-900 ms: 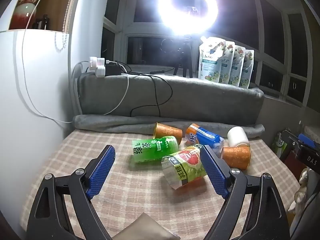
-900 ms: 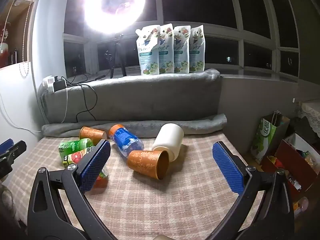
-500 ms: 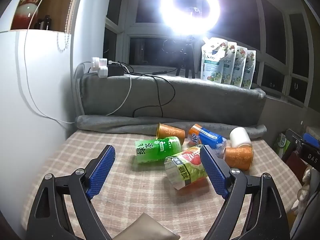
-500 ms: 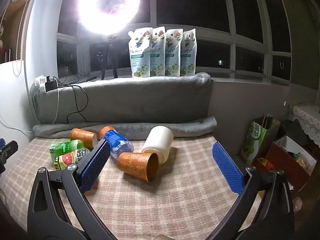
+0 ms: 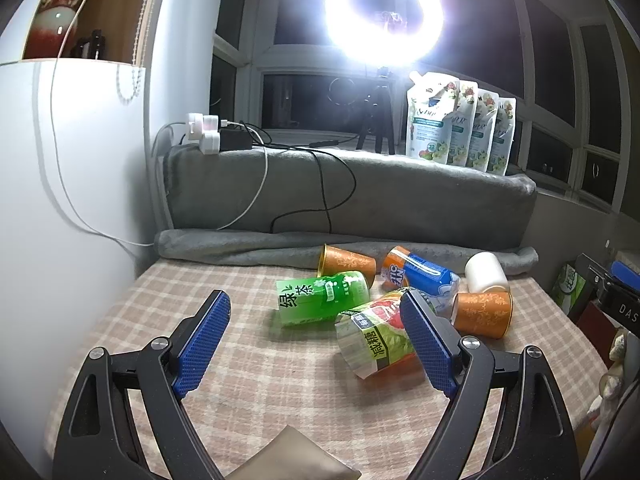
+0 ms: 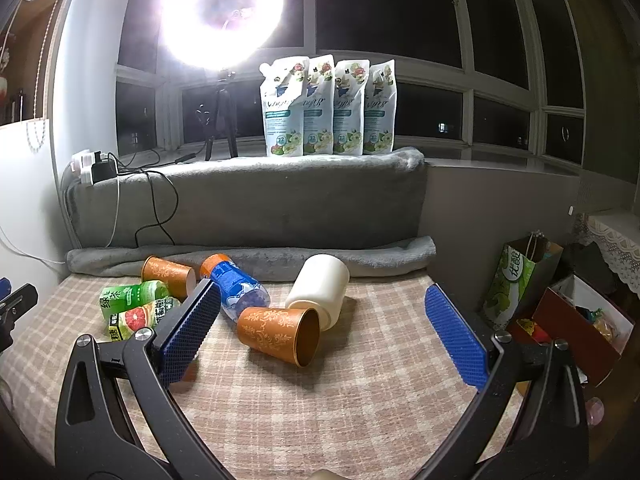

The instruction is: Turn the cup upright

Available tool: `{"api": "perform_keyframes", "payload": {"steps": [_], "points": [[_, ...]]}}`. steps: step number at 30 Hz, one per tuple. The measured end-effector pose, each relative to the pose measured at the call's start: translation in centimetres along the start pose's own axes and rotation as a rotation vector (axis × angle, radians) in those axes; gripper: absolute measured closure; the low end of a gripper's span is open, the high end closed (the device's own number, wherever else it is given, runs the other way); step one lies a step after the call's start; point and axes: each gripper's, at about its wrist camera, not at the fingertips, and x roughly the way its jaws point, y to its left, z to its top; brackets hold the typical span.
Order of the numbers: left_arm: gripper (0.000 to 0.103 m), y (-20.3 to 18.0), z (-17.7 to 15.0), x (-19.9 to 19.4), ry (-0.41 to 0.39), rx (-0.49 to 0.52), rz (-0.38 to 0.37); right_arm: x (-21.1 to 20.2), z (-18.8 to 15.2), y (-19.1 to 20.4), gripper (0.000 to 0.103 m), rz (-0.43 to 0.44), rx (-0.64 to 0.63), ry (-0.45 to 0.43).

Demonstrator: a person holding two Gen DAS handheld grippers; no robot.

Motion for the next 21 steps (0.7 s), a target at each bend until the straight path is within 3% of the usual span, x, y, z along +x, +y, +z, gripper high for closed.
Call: {"api": "perform_keyframes", "payload": {"steps": [21], "points": [[0.016,-0.19,0.04,-0.15,0.001,-0.002,-0.009,0.04,-0.20,0.15,0.000,0.001,0.001,-0.007]]}}
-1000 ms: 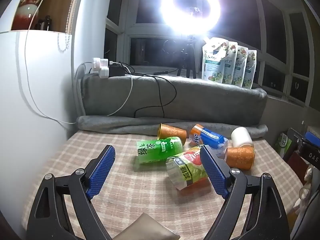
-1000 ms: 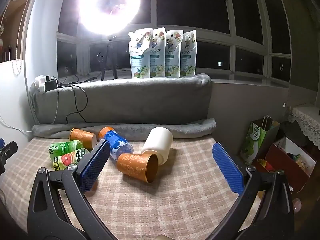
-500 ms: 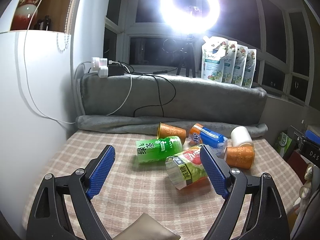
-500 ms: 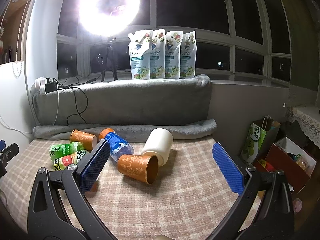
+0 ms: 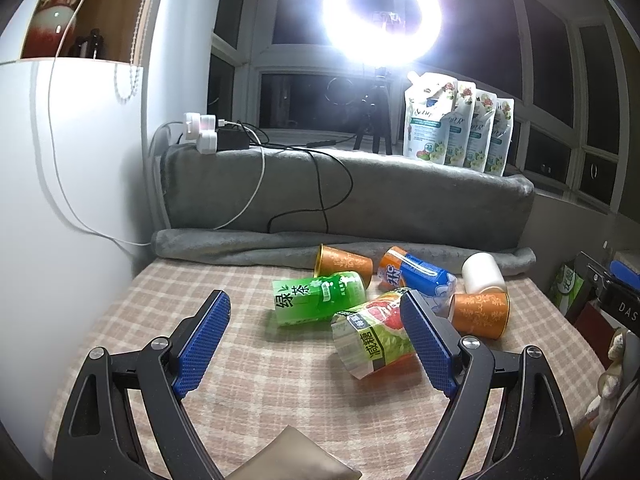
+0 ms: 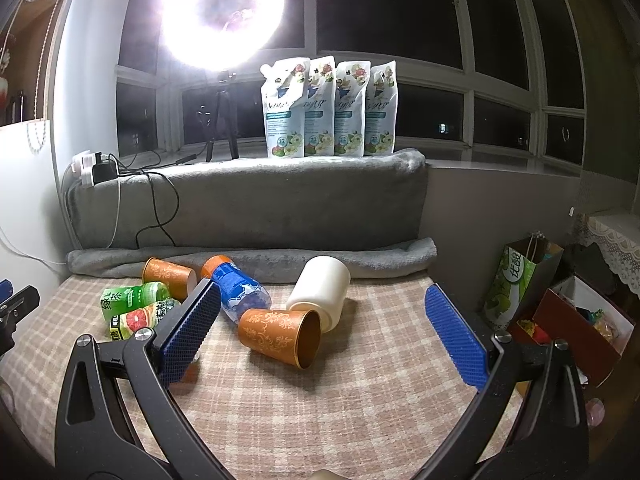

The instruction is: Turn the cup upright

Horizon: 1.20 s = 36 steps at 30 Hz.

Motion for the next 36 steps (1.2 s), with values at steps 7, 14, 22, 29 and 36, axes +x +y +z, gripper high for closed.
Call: {"api": "perform_keyframes", "payload": {"steps": [7,14,22,29,36], "points": [[0.016,0.13,0.08,0.07,0.002,-0.004,0.002,0.05,0.00,0.12,0.000,0.000,0.000,0.000],[0.016,0.19,0.08,0.07,0.003,-0.003,0.001,0.08,-0.03,0.16,0.000,0.000,-0.002,0.002],[0.016,0.30,0.12,0.14,0.005,-0.005,0.001,0.14,0.02,0.17,0.000,0.000,-0.001,0.001],[0.016,0.33,0.11,0.13,0.005,-0.005,0.001,0.21,0.03,0.25,0.000,0.000,-0.001,0.003],[0.016,0.30,0.10,0.32,0.009,-0.008,0.000,0.40,0.04,0.27,0.000,0.000,-0.002,0.003]]}}
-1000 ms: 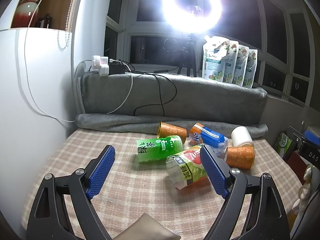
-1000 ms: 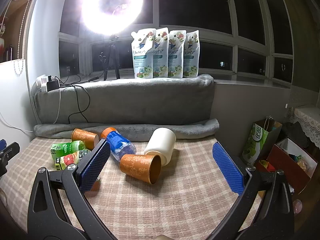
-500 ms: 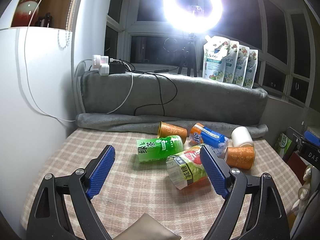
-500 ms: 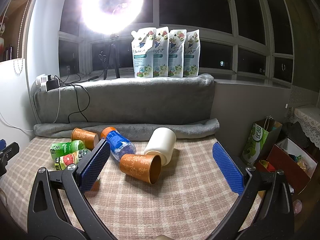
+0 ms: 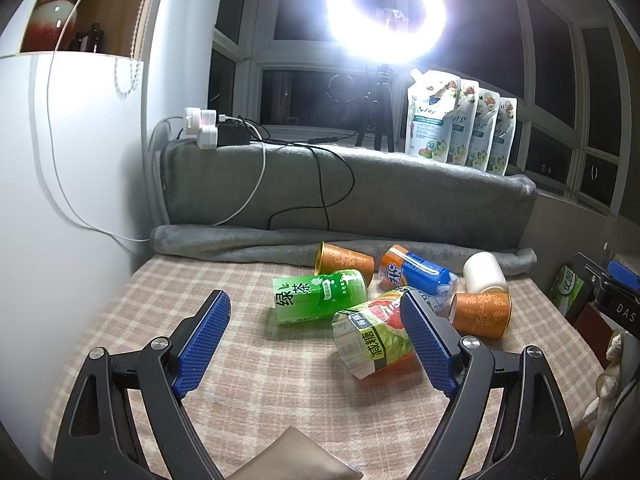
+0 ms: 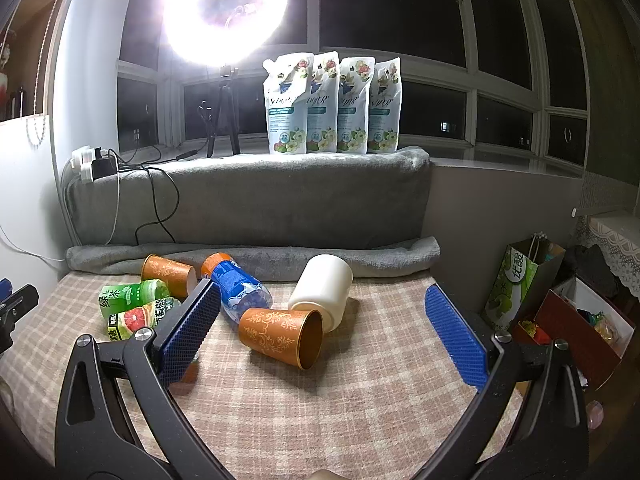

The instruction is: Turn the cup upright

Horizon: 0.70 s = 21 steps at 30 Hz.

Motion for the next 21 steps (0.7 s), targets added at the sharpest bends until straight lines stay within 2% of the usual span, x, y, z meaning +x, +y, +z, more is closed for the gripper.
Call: {"api": "perform_keyframes", "payload": {"steps": [13,21], "points": [[0.016,0.2,-0.2,0.8,0.017,0.000,-0.001,2.1,0.4,1.5,0.000,0.034,-0.059,0.040],[0.016,0.7,-0.6,1.3,0.052,0.001,0.010,5.5,1.1,2.8,0.000,0.133,-0.108,0.122]]}}
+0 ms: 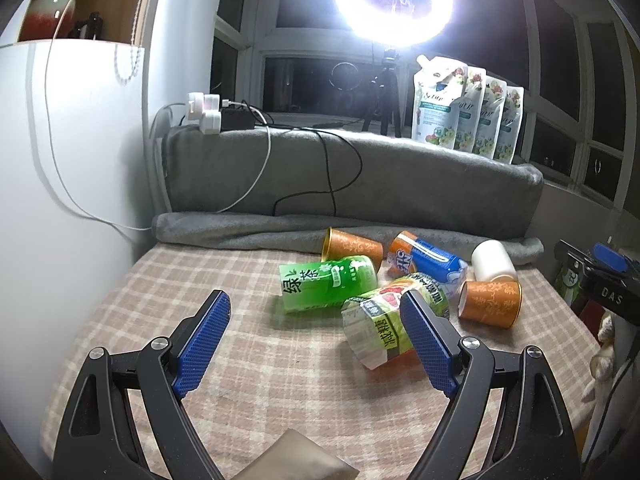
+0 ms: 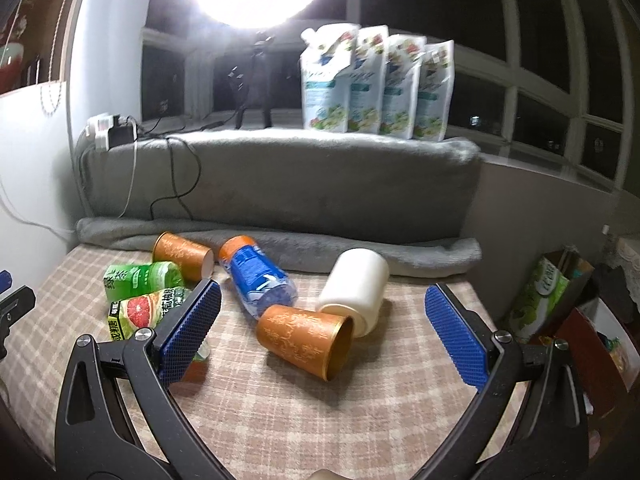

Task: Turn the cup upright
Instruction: 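Lower the right gripper over the lying Arctic Ocean cup and close on it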

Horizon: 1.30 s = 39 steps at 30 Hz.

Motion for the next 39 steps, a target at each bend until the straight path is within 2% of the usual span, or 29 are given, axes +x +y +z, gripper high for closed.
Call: {"api": "perform_keyframes", "payload": {"steps": [8,16,23,32,34,39], "points": [[0.016,1.2,-0.5,0.8,0.053,-0.022,0.011,6.5,2.4,1.7,0.000,0.153,-0.096,0.161],[0.016,2.3,-0.9,1.4,0.095,-0.050,0.012,14.1,4.3,3.6,0.000,0.249,-0.182,0.364],[0.016,3.2,-1.0,1.6,0.110,-0.073,0.021,20.1,4.3,5.3,0.000,0.263,-0.238,0.540],[0.016,4.1,-1.1,1.9,0.118,-0.097,0.030,24.3,3.0,7.7,0.006,0.225,-0.325,0.645],[0.016,4.2,-1.1,1.9,0.121,-0.100,0.030,24.9,2.8,8.2,0.011,0.219,-0.338,0.656],[0.016,4.5,-1.1,2.0,0.123,-0.104,0.031,26.5,2.4,9.3,0.029,0.214,-0.347,0.683]]}}
